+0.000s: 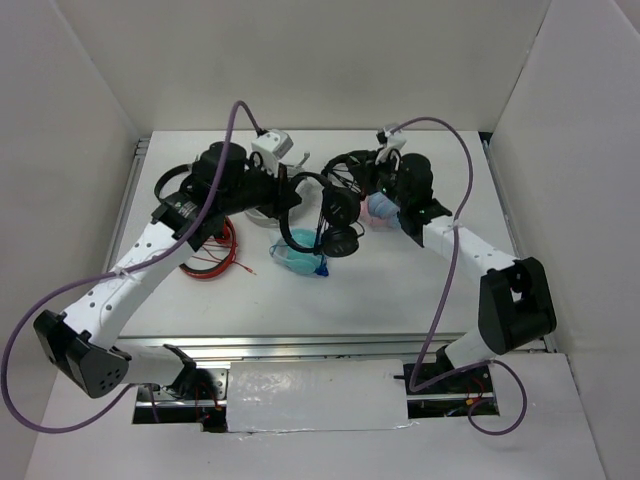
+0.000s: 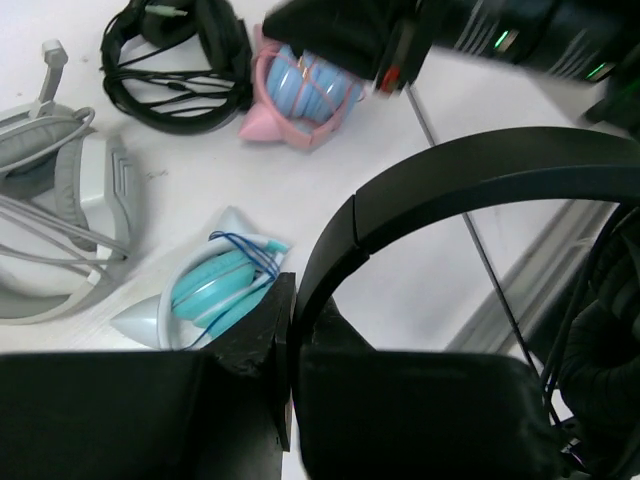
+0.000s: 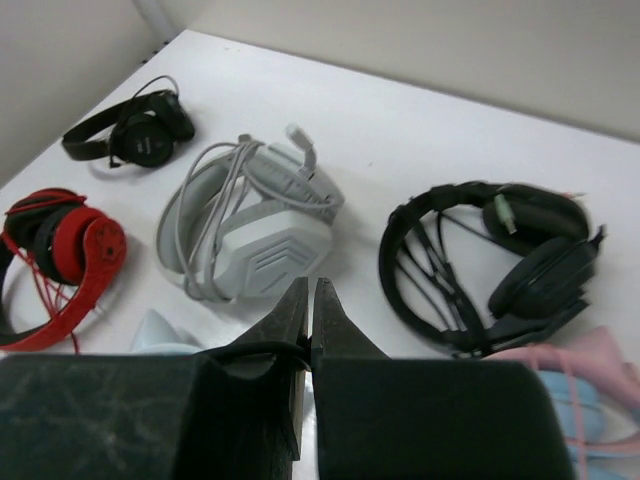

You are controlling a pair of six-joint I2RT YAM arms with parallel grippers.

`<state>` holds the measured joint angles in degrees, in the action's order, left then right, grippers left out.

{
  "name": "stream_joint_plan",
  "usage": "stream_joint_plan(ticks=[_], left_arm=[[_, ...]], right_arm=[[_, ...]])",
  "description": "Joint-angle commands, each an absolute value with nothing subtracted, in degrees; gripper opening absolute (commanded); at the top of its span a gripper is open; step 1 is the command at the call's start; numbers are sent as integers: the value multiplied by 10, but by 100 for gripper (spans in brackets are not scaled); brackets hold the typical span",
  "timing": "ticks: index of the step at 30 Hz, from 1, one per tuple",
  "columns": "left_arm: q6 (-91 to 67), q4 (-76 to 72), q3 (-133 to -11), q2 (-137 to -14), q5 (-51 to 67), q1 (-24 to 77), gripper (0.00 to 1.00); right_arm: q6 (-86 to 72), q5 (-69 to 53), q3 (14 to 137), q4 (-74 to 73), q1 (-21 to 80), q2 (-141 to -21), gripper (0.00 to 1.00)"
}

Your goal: Wrap the headphones

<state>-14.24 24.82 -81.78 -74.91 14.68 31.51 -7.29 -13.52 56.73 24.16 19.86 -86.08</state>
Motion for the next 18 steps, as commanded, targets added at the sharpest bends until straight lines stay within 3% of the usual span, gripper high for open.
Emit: stream_joint_plan(ticks=[1, 18], left_arm=[[-95, 203, -814, -750, 102, 351, 0], [-80, 268, -851, -896, -132, 419, 0]], right_arm=[[-8, -95, 649, 113, 183, -833, 0], [79, -18, 825, -83, 214, -839, 0]])
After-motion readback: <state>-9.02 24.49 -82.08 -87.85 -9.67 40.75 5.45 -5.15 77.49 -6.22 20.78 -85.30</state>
